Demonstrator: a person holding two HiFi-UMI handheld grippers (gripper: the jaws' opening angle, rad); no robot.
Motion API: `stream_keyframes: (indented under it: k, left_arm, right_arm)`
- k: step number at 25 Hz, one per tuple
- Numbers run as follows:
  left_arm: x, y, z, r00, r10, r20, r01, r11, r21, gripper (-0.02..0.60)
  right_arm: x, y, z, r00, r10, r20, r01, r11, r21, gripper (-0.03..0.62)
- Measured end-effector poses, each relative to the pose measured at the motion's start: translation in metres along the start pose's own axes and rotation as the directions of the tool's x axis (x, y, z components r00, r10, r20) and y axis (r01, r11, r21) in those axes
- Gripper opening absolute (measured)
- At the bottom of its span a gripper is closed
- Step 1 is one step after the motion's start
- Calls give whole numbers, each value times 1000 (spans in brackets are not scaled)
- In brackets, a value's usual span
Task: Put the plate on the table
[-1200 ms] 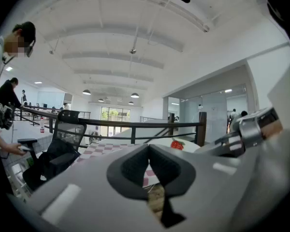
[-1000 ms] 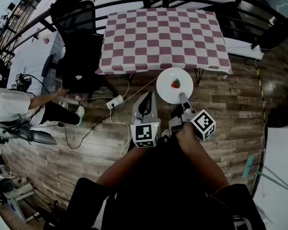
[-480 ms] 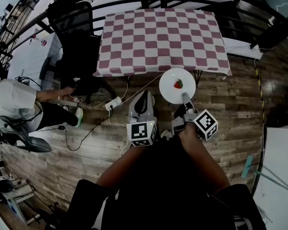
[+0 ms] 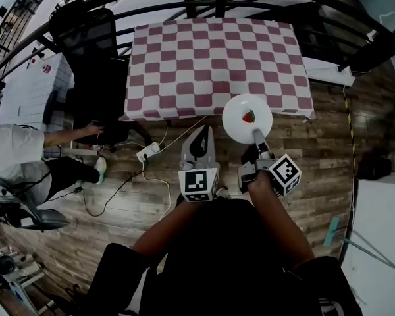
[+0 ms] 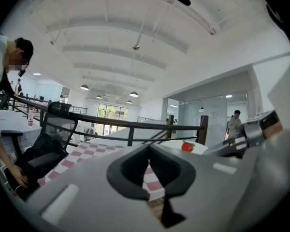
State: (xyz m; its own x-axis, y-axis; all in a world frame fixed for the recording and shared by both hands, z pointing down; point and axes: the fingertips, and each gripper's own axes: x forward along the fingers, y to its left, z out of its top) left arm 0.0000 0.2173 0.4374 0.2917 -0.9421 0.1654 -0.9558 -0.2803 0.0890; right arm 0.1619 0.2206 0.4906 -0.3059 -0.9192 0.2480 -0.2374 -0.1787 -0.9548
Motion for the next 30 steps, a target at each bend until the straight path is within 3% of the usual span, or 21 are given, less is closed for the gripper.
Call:
stream_keyframes:
  k: [5,15,19,30]
  left_arm:
    - [63,25,20,1000,17,1,-17,1000,-23,9]
    - [133,86,45,1000,0,12,0,1000,-3,9]
    - [165,108,52,1000,-21,-2,21,1000,11,9]
    - [238,152,59,996,-94,-14,94,996,1,9]
  right_arm:
    - [70,19,20,999,-17,-28,17,1000,-8,18]
    - [164,47,10,1000,-13,-29,13,1000,2,18]
    - [199,55,9,999,-38,-14,39,998,46,18]
    - [274,67,25,998,-38,57,37,999,30,17]
